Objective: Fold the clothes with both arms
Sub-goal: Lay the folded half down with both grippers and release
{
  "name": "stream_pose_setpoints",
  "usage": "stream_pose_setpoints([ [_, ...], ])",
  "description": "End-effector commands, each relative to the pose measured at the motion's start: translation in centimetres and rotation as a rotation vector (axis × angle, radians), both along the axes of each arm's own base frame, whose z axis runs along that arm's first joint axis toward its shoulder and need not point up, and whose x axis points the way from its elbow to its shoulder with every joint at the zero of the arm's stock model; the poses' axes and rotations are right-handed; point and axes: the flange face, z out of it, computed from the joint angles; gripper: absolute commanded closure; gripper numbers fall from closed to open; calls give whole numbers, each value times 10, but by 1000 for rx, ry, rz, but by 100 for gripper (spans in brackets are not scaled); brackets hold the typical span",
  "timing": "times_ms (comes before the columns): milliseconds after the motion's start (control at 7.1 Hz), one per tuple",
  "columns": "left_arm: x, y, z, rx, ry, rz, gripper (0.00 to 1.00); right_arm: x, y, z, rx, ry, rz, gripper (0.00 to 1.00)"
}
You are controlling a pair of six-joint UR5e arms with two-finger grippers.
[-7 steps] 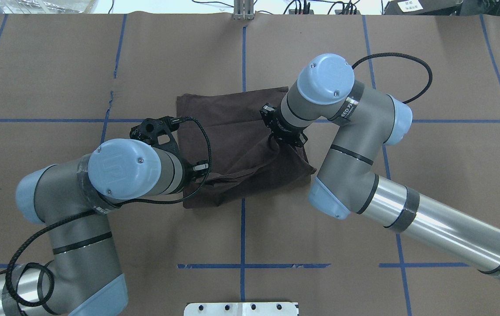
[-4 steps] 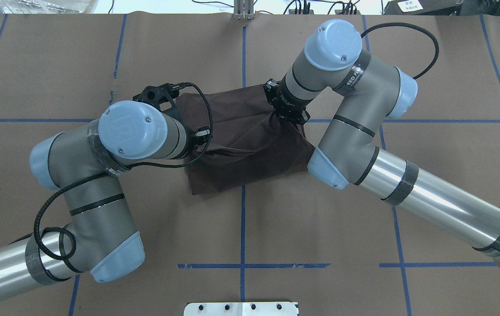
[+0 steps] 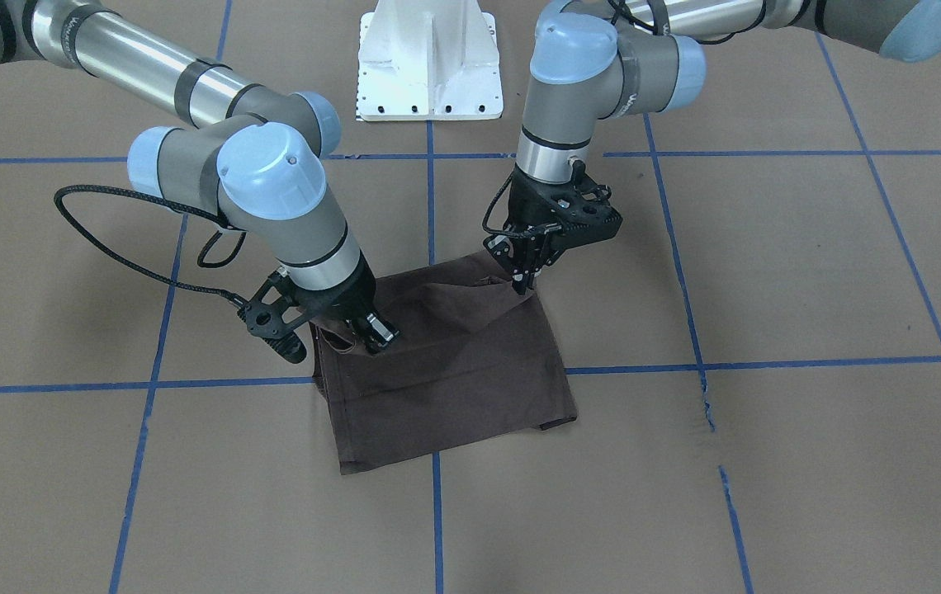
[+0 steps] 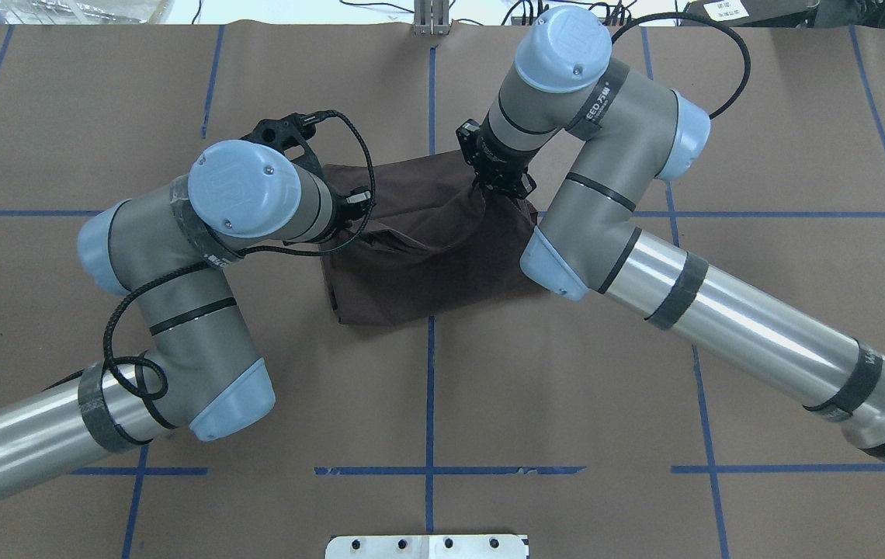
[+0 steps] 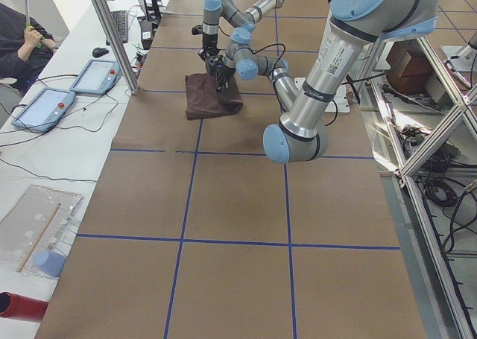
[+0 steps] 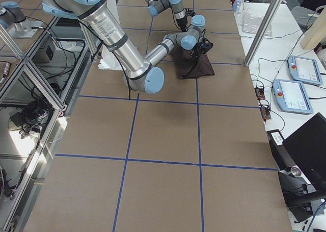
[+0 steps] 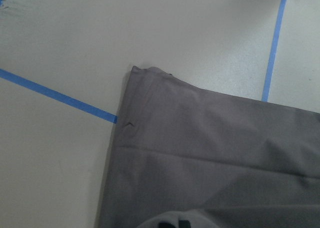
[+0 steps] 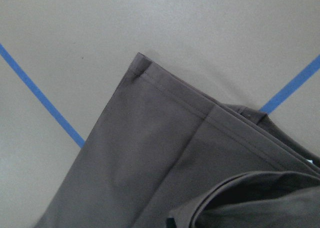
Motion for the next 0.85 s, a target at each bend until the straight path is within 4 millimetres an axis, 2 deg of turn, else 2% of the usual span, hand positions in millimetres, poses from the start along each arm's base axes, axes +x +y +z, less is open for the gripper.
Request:
stream_pose_setpoints([
  [0, -6, -89, 33, -40, -18, -120, 100, 5, -72, 1, -70, 40, -11, 100],
  [141, -11, -143, 56, -3, -90, -124, 49, 16, -103, 20, -61, 87, -27, 96],
  [282, -29, -173, 75, 72, -162, -92, 0, 37, -122, 17, 5, 107, -36, 1],
  [423, -53, -190, 75, 113, -191, -87, 0, 52, -133, 17, 42, 117, -43, 0],
  [705, -57, -192, 74, 119, -186, -82, 0, 66, -148, 37, 34, 146, -44, 0],
])
